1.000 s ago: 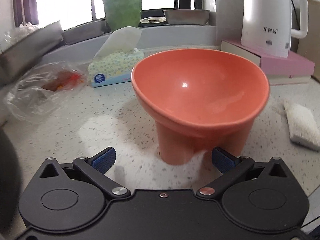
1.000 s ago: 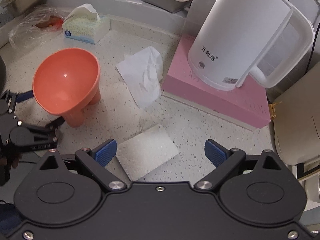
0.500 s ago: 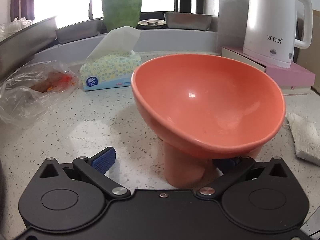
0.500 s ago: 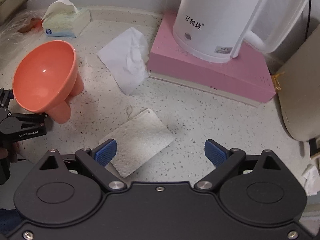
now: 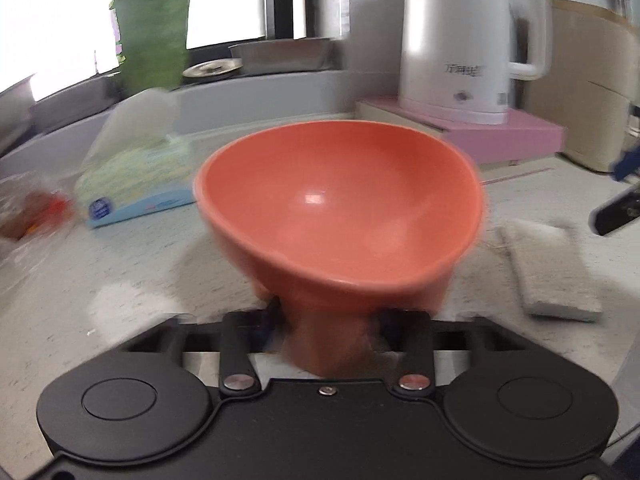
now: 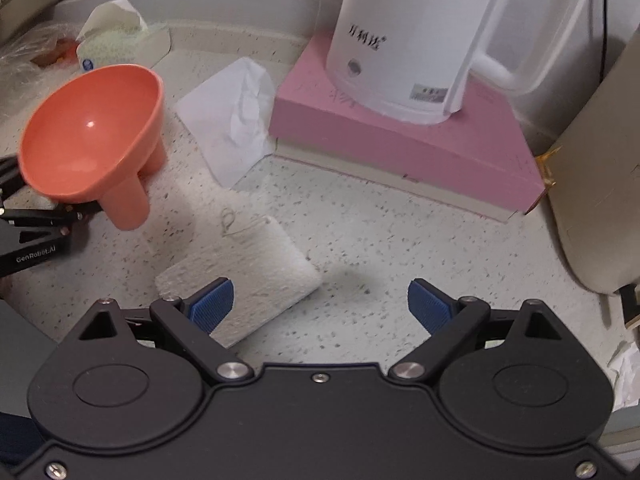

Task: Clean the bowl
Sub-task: 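Grasp the white sponge with the right gripper while the left gripper holds the bowl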

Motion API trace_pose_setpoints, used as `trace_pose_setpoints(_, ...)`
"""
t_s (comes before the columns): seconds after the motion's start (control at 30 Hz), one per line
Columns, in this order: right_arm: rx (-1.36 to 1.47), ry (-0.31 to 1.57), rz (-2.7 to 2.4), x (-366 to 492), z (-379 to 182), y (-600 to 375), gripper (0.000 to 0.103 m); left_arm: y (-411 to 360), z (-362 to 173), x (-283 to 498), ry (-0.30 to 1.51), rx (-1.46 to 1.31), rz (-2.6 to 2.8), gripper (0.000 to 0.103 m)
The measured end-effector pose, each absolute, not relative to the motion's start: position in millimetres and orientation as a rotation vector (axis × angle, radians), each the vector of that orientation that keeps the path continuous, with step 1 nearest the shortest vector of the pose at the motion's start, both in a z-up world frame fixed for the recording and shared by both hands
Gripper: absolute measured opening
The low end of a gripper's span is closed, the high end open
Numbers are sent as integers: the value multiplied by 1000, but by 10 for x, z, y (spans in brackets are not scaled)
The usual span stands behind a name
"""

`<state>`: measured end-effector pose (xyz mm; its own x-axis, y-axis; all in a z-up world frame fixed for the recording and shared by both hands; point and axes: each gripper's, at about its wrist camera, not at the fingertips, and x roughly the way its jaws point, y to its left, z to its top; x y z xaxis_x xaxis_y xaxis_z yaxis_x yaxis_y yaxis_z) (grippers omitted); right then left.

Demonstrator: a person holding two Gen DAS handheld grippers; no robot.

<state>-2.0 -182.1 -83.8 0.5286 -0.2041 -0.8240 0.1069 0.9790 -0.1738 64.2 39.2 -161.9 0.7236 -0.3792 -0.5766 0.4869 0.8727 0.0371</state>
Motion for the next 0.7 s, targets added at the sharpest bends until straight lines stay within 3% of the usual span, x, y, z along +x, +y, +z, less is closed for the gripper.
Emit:
trace_pose_setpoints(0.2, -73, 852, -55, -194, -807, -1830, 96, 315, -1619, 599, 576, 182, -482, 38)
trace_pose_setpoints(0.4, -17, 877, 10, -135, -838, -1881, 96, 253, -1613, 577, 568, 176, -485, 38)
trace_pose_setpoints(0.7, -148, 912, 162, -121, -1085, -1693, 96, 248, -1602, 615, 580, 183, -491, 39)
